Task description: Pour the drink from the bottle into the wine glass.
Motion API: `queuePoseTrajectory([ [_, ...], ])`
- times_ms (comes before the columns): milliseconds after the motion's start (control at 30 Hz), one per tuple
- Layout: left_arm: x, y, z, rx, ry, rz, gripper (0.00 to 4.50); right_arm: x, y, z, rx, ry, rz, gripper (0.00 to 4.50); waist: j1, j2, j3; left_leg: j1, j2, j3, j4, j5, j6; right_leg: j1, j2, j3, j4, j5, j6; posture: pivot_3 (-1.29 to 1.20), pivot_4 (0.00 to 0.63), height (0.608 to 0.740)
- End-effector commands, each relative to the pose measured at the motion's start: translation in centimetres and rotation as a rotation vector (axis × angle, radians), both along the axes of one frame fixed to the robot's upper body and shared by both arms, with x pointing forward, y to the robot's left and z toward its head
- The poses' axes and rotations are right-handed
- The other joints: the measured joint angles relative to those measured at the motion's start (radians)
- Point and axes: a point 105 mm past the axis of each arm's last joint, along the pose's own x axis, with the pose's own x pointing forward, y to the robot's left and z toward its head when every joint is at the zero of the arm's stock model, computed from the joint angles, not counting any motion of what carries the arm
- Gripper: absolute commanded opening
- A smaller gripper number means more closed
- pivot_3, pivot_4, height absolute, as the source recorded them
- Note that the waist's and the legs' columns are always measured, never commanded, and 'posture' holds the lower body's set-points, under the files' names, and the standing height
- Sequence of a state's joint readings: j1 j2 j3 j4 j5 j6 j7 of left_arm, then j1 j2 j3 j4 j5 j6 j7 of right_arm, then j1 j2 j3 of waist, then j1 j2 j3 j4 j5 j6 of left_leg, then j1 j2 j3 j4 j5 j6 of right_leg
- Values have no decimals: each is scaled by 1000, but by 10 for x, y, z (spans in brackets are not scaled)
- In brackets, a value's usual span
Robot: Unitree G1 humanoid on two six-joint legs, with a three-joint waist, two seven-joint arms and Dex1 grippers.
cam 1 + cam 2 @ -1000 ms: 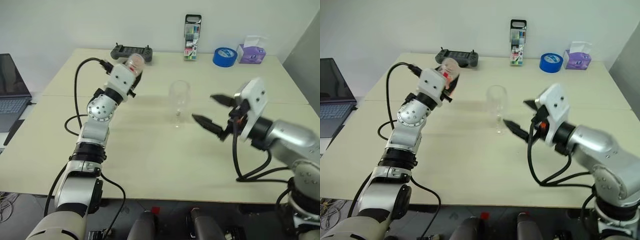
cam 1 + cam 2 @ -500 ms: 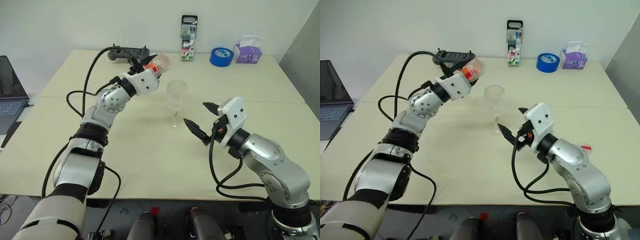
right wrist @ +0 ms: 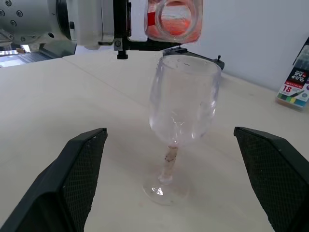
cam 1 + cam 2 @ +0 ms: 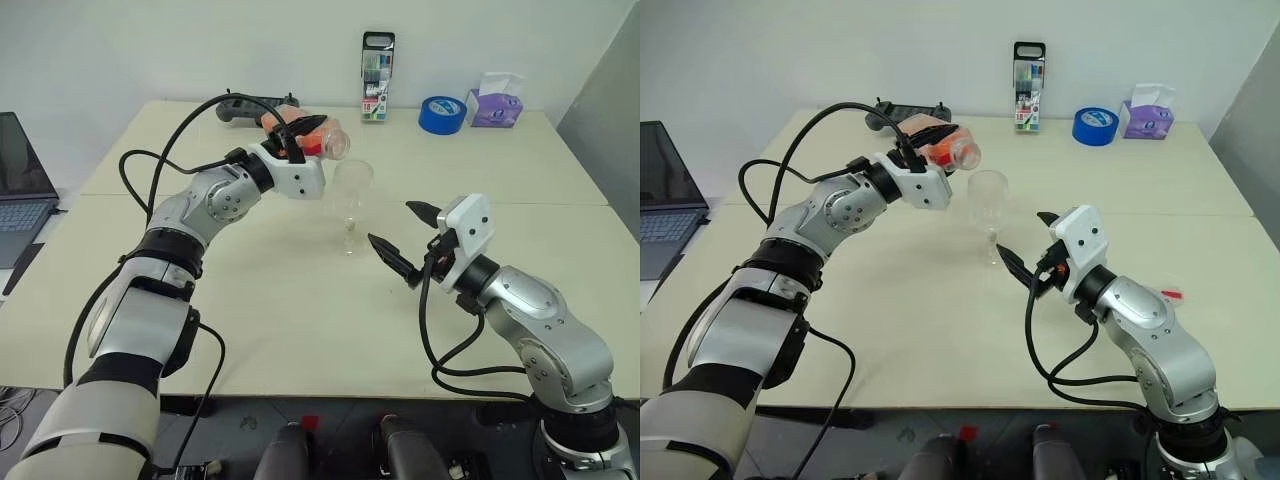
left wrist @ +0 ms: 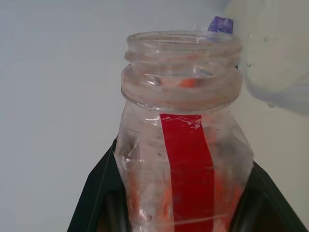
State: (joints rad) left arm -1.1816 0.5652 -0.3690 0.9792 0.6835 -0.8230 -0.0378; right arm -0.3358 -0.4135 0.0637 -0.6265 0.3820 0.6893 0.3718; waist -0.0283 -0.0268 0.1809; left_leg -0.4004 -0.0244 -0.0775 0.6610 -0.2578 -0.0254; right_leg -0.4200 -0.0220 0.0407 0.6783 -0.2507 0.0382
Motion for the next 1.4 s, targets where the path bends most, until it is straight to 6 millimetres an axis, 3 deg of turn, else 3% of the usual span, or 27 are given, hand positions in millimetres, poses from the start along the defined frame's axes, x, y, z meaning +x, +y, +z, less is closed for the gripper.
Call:
queuePoseTrajectory([
  [33, -3, -2, 25, 16, -111, -9, 1724, -4, 1, 11, 14, -50, 15, 4500, 0, 0, 0, 0, 0, 0, 0, 0, 0, 0, 0, 0, 0, 0, 0, 0, 150, 740],
  [467, 2, -5, 37, 24, -160, 14, 1724, -4, 2, 17, 4, -63, 28, 4500, -1, 0, 0, 0, 0, 1, 1, 0, 0, 0, 0, 0, 0, 0, 0, 0, 150, 740],
  [1400, 7, -9, 33, 88, -124, 32, 1724, -3, 4, 19, -19, -69, 49, 4500, -1, 0, 0, 0, 0, 1, 1, 0, 0, 0, 0, 0, 1, 0, 0, 0, 150, 740],
])
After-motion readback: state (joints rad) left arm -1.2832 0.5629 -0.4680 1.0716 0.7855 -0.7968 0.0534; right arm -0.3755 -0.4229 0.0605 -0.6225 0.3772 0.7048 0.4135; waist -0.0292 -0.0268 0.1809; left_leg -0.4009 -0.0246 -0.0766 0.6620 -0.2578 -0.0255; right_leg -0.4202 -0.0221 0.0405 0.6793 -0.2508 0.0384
